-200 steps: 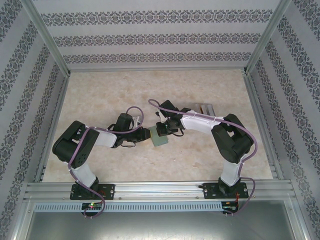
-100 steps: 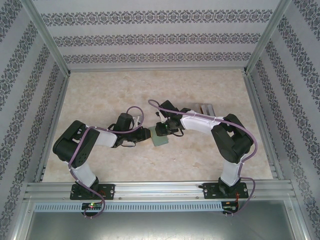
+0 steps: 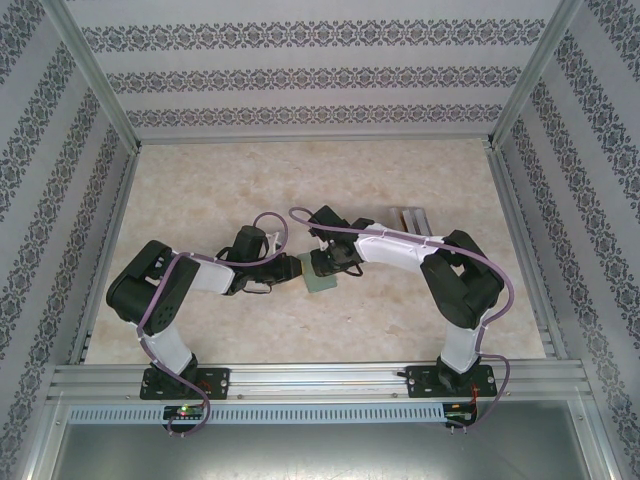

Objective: Put the credit cards into the card holder

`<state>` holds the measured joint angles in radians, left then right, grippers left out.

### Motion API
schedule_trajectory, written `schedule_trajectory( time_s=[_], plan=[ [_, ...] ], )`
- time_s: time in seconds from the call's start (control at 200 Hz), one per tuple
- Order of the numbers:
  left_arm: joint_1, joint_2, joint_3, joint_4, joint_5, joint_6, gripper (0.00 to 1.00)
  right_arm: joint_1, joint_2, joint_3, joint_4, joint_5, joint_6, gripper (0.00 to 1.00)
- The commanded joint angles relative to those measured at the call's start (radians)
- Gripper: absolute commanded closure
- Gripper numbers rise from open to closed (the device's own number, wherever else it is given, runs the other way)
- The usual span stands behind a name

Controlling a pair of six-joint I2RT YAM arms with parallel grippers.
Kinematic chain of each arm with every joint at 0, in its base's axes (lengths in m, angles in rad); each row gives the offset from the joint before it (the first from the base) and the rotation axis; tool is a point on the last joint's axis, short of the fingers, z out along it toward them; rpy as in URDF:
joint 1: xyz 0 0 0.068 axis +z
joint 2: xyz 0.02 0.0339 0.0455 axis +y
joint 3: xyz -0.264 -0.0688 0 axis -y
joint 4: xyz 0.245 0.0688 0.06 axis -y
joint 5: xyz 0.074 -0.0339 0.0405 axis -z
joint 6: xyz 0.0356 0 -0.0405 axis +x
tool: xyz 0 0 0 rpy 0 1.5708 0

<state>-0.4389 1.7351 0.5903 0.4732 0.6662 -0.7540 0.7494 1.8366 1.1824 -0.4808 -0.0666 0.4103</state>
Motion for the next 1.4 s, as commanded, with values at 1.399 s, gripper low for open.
schedule_trajectory(
  time_s=[1.399],
  plan=[
    [-0.025, 0.088, -0.007, -0.081, -0.053, -0.001, 0.78, 0.052, 0.073, 0.115, -0.075, 0.199, -0.018, 0.67]
  ],
)
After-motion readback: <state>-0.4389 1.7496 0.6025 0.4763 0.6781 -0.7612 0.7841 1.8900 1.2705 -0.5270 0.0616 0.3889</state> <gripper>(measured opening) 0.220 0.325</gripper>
